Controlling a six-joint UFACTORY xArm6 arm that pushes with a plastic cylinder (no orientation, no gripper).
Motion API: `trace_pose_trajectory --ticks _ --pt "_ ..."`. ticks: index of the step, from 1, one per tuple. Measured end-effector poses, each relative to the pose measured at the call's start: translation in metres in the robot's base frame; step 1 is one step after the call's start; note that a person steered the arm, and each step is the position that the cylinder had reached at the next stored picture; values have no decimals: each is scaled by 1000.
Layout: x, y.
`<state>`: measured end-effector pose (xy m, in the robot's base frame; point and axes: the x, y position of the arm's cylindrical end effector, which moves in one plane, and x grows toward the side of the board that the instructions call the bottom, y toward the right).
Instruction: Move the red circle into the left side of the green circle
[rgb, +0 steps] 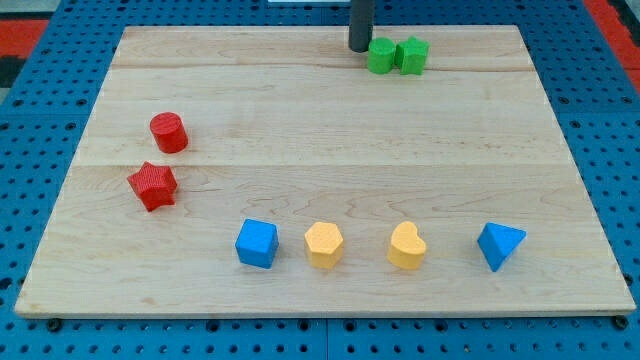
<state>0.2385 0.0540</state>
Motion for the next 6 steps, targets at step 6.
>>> trace_pose_trajectory --ticks 6 --pt "194 -256"
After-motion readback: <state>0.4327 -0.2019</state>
